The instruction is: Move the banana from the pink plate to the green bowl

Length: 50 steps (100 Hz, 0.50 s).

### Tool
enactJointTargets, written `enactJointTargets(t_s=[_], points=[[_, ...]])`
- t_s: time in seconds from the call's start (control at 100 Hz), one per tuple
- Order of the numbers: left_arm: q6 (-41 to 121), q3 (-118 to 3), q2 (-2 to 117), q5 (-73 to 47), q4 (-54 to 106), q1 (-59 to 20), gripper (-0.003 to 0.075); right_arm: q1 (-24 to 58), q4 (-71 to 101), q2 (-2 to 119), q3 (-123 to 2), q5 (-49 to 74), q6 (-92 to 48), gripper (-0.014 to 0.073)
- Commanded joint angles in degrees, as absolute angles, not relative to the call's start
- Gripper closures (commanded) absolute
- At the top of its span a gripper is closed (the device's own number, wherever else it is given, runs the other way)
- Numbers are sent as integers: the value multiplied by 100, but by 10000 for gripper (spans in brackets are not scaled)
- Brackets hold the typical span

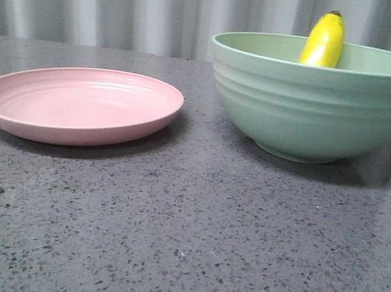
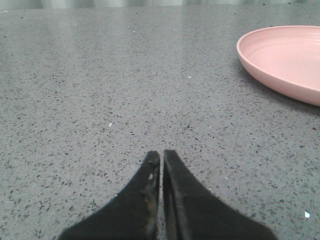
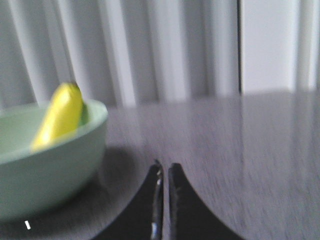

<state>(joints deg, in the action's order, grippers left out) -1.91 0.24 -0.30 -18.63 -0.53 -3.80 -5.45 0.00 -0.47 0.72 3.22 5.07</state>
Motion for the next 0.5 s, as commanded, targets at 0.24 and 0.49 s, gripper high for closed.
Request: enactJointTargets(t_s=[0.24,0.49], points=[[-189,79,-183,-1447,0,-370,741,-675,-58,-161,198,1761,520,661],[-189,79,-183,-1447,0,-370,741,-675,-58,-161,198,1761,520,661]])
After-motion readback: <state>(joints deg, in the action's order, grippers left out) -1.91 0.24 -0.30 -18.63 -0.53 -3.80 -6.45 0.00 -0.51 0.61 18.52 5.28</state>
